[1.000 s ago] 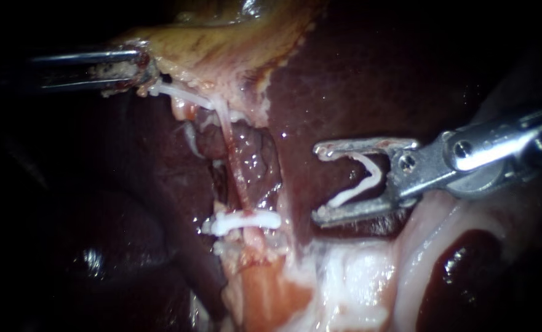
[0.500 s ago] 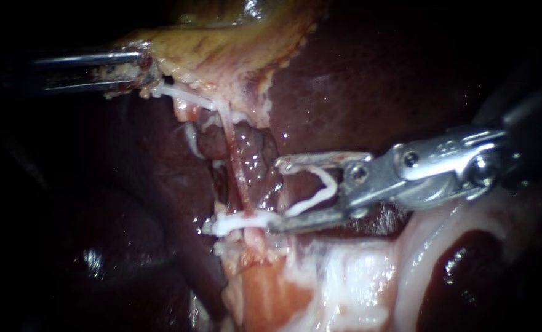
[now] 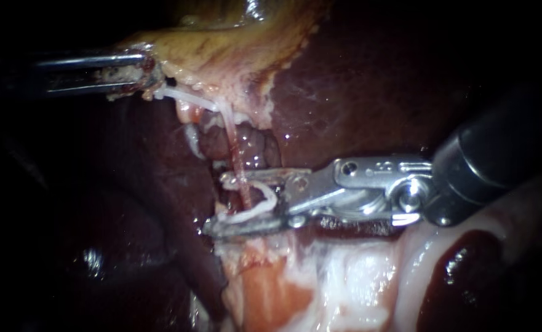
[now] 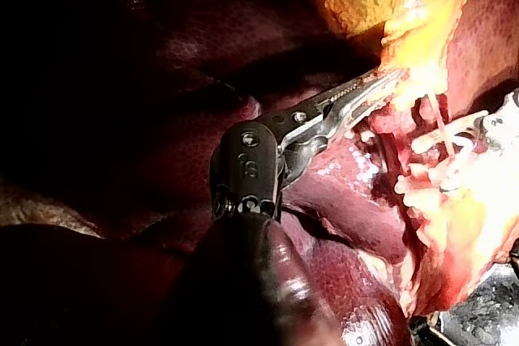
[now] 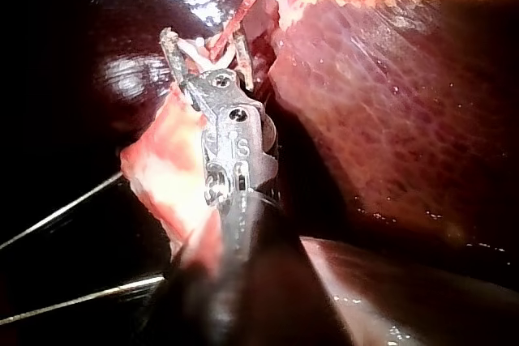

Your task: Clipping second clip right tube

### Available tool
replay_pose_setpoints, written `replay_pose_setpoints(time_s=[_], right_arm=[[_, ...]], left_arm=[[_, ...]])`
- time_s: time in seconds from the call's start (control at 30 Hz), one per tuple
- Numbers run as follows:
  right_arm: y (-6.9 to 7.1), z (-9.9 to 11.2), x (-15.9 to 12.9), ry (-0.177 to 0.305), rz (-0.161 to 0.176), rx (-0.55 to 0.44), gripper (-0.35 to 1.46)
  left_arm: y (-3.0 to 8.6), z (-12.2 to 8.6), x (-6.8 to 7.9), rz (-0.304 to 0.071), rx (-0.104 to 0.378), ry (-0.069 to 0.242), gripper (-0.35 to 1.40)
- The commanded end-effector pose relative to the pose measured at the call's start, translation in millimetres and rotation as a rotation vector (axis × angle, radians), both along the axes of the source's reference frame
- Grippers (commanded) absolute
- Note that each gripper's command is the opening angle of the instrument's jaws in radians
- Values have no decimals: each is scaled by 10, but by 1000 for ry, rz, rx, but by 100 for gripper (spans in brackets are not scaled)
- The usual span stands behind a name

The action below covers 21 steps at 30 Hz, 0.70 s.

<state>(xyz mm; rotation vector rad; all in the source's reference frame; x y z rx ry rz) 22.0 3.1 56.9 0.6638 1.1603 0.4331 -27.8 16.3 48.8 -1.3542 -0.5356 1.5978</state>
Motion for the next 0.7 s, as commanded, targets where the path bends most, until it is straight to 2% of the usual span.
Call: replay_pose_setpoints(time_s=[0.03, 0.2, 0.43, 0.6, 0.7], right_arm=[[0, -1, 0, 11, 2, 10, 49], [-4, -10, -1, 70, -8, 56, 49], [-9, -39, -3, 146, -33, 110, 48], [-5, -48, -3, 161, -57, 124, 45], [-4, -47, -6, 153, -48, 137, 42]], left_arm=[[0, 0, 0, 0, 0, 1, -35], [0, 0, 0, 0, 0, 0, -35], [0, 0, 1, 1, 0, 0, -35], [0, 2, 1, 1, -1, 0, -35], [0, 3, 1, 1, -1, 0, -35]])
